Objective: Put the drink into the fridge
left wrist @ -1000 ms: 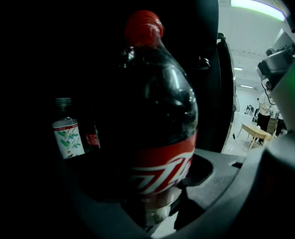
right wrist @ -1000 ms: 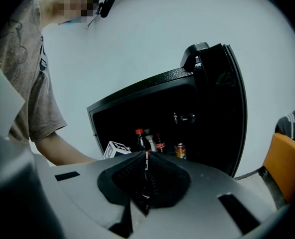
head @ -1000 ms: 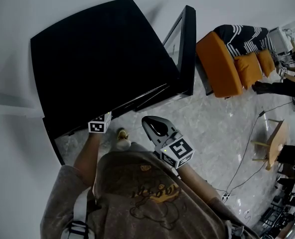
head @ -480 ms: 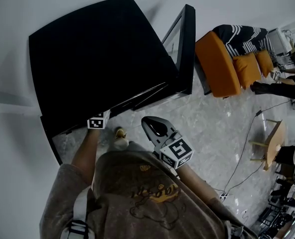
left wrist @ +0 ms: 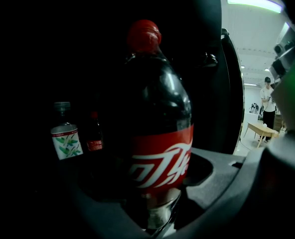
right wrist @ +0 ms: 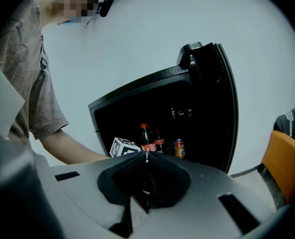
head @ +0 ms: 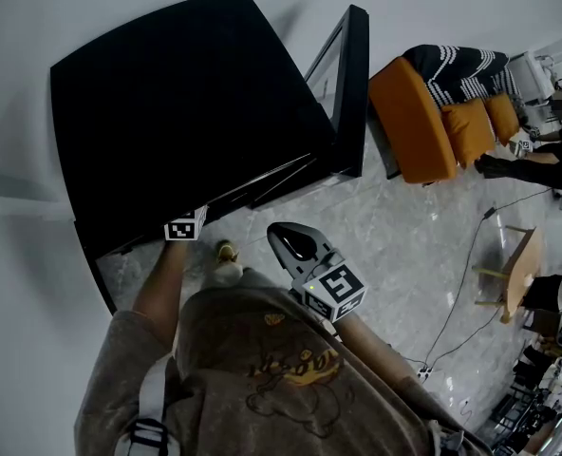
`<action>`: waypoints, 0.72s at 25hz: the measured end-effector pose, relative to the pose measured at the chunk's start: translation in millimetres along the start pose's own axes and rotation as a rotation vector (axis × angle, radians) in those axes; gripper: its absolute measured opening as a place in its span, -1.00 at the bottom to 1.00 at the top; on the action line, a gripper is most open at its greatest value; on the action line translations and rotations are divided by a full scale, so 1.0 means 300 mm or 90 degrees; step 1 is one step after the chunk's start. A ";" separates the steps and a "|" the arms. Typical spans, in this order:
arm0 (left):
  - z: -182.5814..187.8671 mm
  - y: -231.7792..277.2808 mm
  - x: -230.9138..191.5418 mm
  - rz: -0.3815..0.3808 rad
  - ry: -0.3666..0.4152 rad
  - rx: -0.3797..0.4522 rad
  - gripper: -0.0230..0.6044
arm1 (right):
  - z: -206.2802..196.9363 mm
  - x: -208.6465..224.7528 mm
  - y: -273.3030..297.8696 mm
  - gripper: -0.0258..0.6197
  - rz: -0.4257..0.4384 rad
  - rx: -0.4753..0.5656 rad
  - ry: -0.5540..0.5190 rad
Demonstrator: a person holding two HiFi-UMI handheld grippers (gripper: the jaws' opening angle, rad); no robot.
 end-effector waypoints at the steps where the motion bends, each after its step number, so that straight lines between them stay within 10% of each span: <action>1: 0.004 0.001 0.000 0.001 0.000 0.002 0.07 | 0.000 0.000 0.000 -0.83 0.001 0.000 0.001; 18: 0.001 0.006 0.000 0.025 -0.002 0.005 0.07 | -0.013 -0.004 -0.004 -0.83 0.011 -0.003 -0.005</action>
Point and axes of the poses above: the fingertips, and each gripper's own axes: y forward along the fingers, x to its right, z out of its top, the point moved 3 cm from there along -y, backward along the fingers, and after that the axes turned 14 degrees about z, right-handed, at the moved point
